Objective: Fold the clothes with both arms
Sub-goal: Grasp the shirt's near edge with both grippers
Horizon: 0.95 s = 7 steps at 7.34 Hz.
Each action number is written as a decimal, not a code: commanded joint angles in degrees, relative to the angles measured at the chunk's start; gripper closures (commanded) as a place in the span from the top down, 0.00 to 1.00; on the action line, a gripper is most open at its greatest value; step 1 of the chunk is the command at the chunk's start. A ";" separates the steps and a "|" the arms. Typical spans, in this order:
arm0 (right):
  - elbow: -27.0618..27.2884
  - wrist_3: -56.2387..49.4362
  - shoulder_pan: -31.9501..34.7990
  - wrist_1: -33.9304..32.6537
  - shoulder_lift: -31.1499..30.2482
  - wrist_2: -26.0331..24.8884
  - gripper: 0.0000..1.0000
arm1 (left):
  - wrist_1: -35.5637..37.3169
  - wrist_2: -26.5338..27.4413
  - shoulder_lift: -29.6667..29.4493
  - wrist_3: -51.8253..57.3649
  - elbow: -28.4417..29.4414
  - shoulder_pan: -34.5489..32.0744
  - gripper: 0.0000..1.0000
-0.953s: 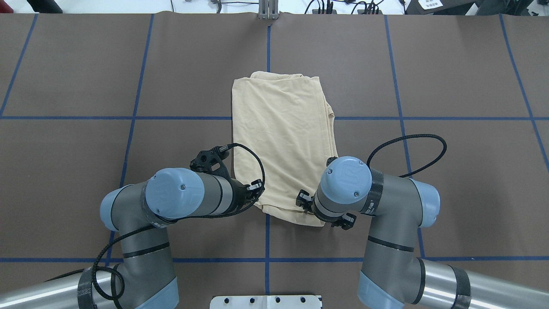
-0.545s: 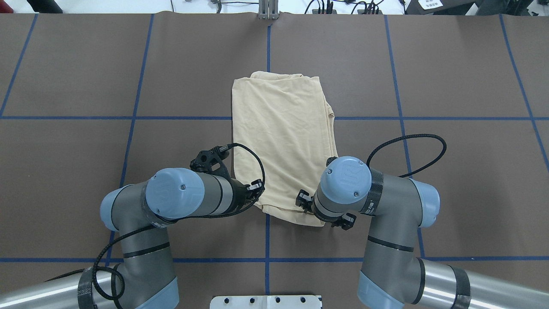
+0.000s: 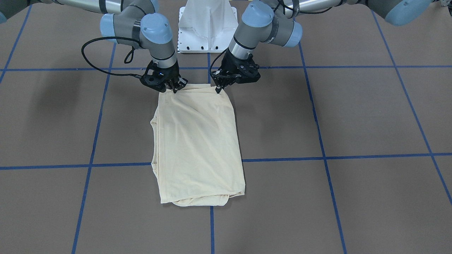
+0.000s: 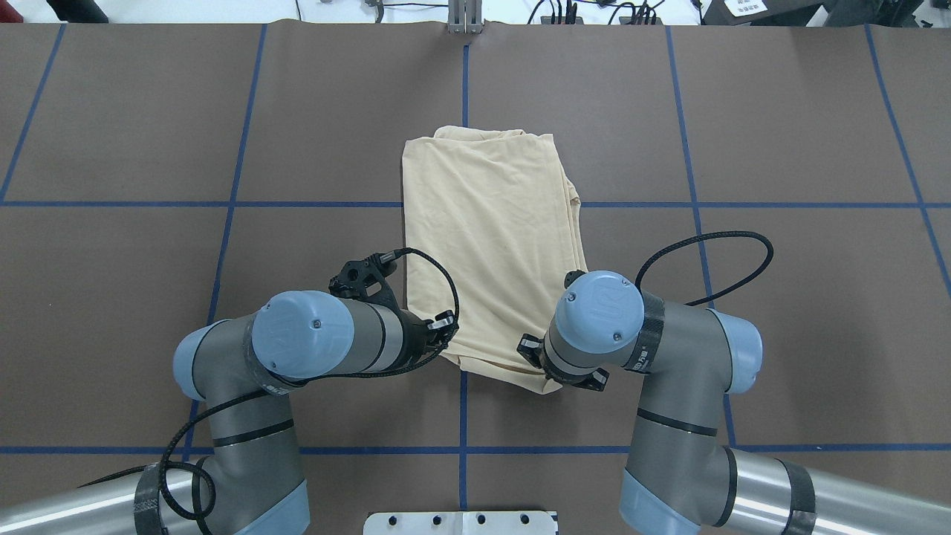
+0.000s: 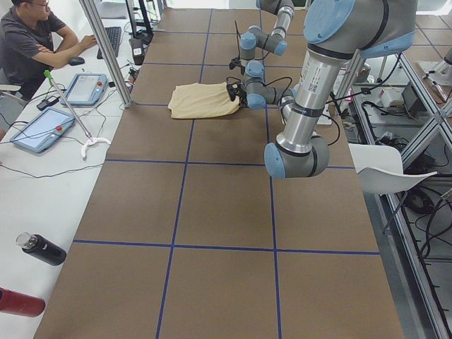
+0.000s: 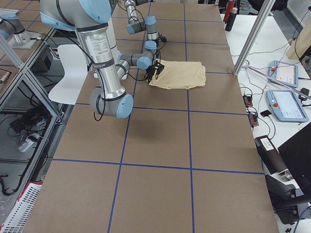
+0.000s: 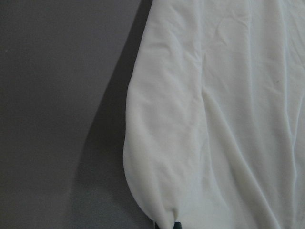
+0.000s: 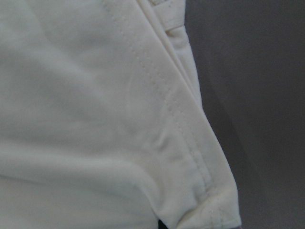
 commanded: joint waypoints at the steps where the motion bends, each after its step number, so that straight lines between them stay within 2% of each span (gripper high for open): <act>1: 0.49 -0.75 -0.09 0.02 0.05 -0.91 0.00 | 0.00 0.00 0.00 -0.01 -0.09 0.00 0.00; 3: 1.89 -1.97 0.52 -0.07 -0.12 -1.01 0.00 | 0.00 0.00 0.00 -0.01 -0.53 -0.09 0.00; 5: 5.66 -10.54 1.23 -0.07 -1.09 -0.49 0.00 | 0.09 -0.09 0.00 -0.01 -1.40 -0.18 0.00; 7: 10.23 -20.90 1.23 -0.07 -4.86 1.09 0.00 | 3.76 -3.05 1.14 0.16 -6.22 0.61 0.00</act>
